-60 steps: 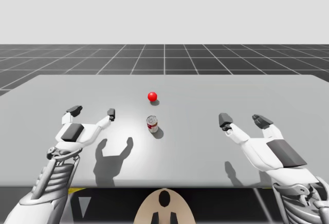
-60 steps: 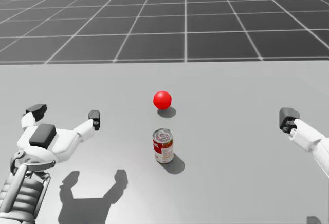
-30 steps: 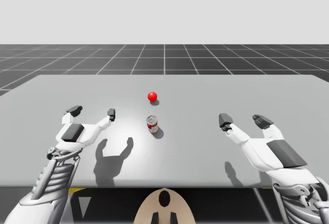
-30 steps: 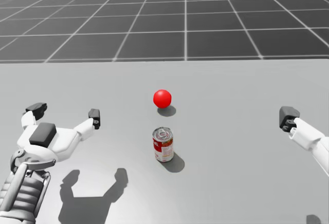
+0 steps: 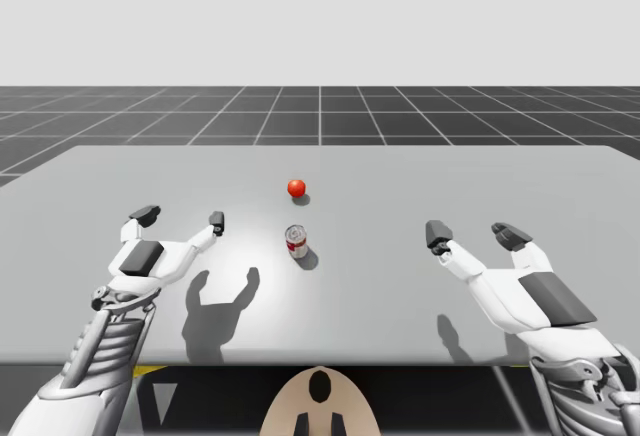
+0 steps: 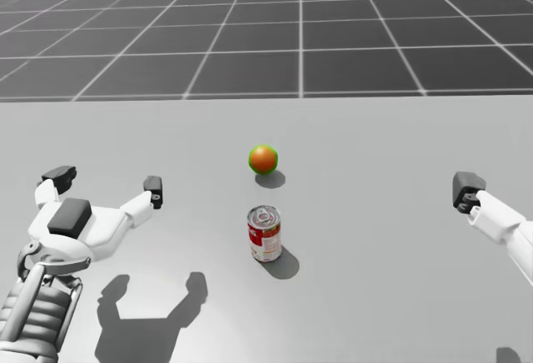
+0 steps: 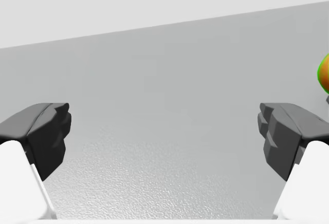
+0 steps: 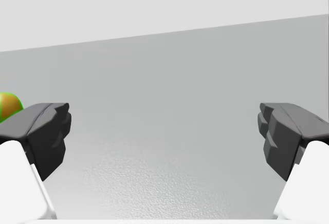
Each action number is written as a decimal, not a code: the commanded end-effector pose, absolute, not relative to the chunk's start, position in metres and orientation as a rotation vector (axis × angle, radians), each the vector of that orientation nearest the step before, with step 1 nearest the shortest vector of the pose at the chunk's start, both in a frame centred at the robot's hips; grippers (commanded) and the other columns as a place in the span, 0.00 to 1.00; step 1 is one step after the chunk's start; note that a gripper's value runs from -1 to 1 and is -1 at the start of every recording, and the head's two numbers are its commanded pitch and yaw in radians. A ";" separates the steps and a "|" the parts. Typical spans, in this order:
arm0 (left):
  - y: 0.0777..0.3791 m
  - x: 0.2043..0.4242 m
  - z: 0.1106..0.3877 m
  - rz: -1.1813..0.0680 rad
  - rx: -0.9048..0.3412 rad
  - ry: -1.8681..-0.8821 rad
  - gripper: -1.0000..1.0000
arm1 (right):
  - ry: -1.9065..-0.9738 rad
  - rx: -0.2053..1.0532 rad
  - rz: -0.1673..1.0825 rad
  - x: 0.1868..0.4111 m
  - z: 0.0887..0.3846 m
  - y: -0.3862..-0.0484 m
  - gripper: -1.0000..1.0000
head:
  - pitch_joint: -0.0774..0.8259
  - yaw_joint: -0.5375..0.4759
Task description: Watch the red light. When it turns green, pick up the object.
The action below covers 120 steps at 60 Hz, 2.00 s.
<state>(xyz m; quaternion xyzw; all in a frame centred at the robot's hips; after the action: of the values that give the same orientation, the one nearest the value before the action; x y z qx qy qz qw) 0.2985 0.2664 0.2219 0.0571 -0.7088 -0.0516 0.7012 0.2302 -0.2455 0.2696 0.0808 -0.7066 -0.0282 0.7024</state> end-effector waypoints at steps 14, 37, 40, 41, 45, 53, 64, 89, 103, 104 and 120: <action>0.266 0.299 0.222 -0.117 0.127 -1.577 0.00 | -1.572 0.186 -0.072 0.230 0.269 -0.244 0.00 | 0.65 0.61; 0.265 0.299 0.222 -0.118 0.124 -1.576 0.00 | -1.574 0.179 -0.072 0.231 0.268 -0.245 0.00 | 0.80 0.61; 0.263 0.298 0.222 -0.124 0.098 -1.570 0.00 | -1.573 0.178 -0.071 0.231 0.268 -0.245 0.00 | 0.80 0.61; 0.262 0.298 0.223 -0.129 0.077 -1.565 0.00 | -1.573 0.178 -0.071 0.231 0.268 -0.245 0.00 | 0.79 0.61; 0.256 0.295 0.224 -0.156 -0.017 -1.536 0.00 | -1.570 0.175 -0.072 0.232 0.267 -0.246 0.00 | 0.79 0.62; 0.243 0.285 0.233 -0.242 -0.159 -1.475 0.00 | -1.567 0.168 -0.074 0.233 0.266 -0.246 0.00 | 0.79 0.62; 0.224 0.271 0.228 -0.397 -0.332 -1.318 0.00 | -1.577 0.150 -0.068 0.233 0.265 -0.246 0.00 | 0.79 0.63; 0.175 0.290 0.193 -0.553 -0.361 -1.140 0.00 | -1.588 0.140 -0.061 0.233 0.265 -0.246 0.00 | 0.80 0.62; 0.142 0.313 0.187 -0.579 -0.366 -1.112 0.00 | -1.588 0.140 -0.056 0.233 0.265 -0.246 0.00 | 0.80 0.62; 0.139 0.316 0.186 -0.577 -0.367 -1.110 0.00 | -1.588 0.141 -0.056 0.233 0.265 -0.246 0.00 | 0.80 0.62; 0.119 0.344 0.175 -0.566 -0.351 -1.105 0.00 | -1.592 0.145 -0.051 0.231 0.266 -0.245 0.00 | 0.81 0.62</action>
<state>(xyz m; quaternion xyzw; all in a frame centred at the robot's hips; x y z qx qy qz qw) 0.3329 0.1439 0.1817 -0.1432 -0.5155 -0.2731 0.7994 0.2323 -0.2469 0.2665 0.0601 -0.7140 -0.0192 0.6973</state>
